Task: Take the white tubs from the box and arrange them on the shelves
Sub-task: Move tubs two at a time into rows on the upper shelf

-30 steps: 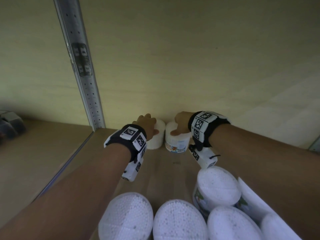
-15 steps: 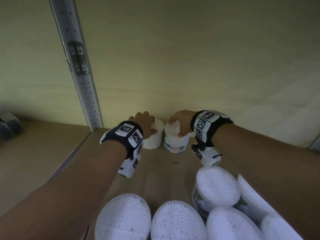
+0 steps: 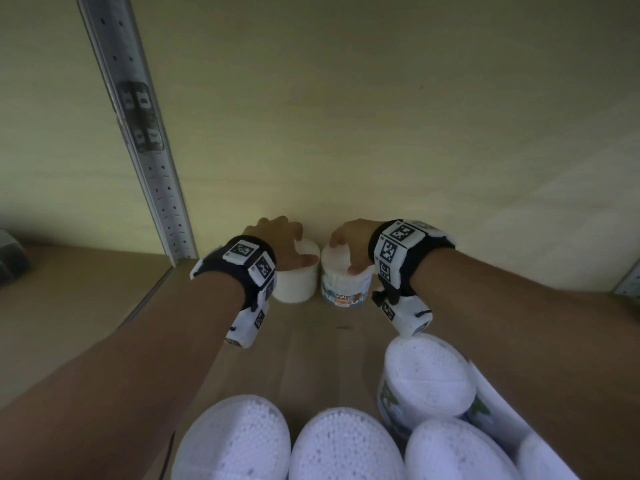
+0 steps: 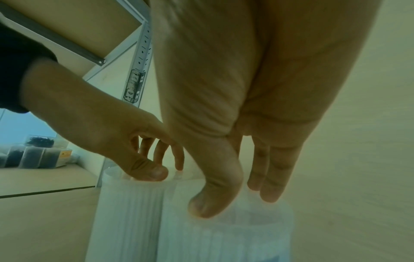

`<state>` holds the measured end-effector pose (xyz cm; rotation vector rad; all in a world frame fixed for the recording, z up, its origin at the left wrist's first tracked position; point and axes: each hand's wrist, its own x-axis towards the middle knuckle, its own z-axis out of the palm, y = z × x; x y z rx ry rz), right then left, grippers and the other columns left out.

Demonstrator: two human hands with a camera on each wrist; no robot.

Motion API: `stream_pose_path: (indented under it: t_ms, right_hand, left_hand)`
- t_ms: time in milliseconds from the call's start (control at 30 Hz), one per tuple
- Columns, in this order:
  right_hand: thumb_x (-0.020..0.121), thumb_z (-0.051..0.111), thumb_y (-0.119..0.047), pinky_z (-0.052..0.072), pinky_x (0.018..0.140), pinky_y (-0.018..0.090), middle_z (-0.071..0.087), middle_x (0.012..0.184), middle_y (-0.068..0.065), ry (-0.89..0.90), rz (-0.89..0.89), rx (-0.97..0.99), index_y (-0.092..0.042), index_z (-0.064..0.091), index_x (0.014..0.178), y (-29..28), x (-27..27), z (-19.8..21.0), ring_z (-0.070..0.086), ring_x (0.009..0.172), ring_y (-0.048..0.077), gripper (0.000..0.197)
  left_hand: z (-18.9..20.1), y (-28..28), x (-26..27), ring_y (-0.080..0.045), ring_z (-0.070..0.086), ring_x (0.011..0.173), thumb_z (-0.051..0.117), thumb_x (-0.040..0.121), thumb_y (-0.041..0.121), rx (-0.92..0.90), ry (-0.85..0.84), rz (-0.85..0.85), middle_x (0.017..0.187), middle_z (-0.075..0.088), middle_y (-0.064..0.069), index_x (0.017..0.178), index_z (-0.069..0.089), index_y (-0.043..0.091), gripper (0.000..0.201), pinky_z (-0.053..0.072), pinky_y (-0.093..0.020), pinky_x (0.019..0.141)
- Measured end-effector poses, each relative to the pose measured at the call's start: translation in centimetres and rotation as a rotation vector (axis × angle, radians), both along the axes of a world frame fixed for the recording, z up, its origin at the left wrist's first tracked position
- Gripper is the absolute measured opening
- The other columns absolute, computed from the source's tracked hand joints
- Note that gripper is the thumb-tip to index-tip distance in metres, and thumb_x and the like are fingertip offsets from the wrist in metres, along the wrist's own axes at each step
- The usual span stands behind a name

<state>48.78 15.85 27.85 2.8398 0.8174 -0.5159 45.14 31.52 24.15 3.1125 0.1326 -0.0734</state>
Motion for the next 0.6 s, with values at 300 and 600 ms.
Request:
stream_pose_path:
  t_ms: [300, 600]
  right_hand:
    - [0.088, 0.067, -0.015, 0.033, 0.108, 0.027, 0.027, 0.156, 0.005, -0.064, 0.044, -0.032, -0.011, 0.027, 0.150, -0.1, -0.3, 0.3, 0.034, 0.141, 0.022, 0.074]
    - [0.094, 0.060, -0.016, 0.031, 0.108, 0.025, 0.025, 0.157, 0.007, -0.071, 0.049, -0.040, -0.008, 0.027, 0.150, -0.1, -0.1, 0.2, 0.033, 0.141, 0.023, 0.066]
  left_hand:
    - [2.0, 1.0, -0.2, -0.025, 0.046, 0.126, 0.058, 0.092, 0.026, -0.268, 0.069, -0.044, 0.138, 0.044, -0.006, 0.130, 0.052, 0.021, 0.039, 0.039, -0.033, 0.099]
    - [0.9, 2.1, -0.8, -0.024, 0.034, 0.138, 0.064, 0.089, 0.028, -0.237, 0.138, -0.100, 0.149, 0.030, -0.003, 0.139, 0.046, 0.025, 0.053, 0.033, -0.038, 0.113]
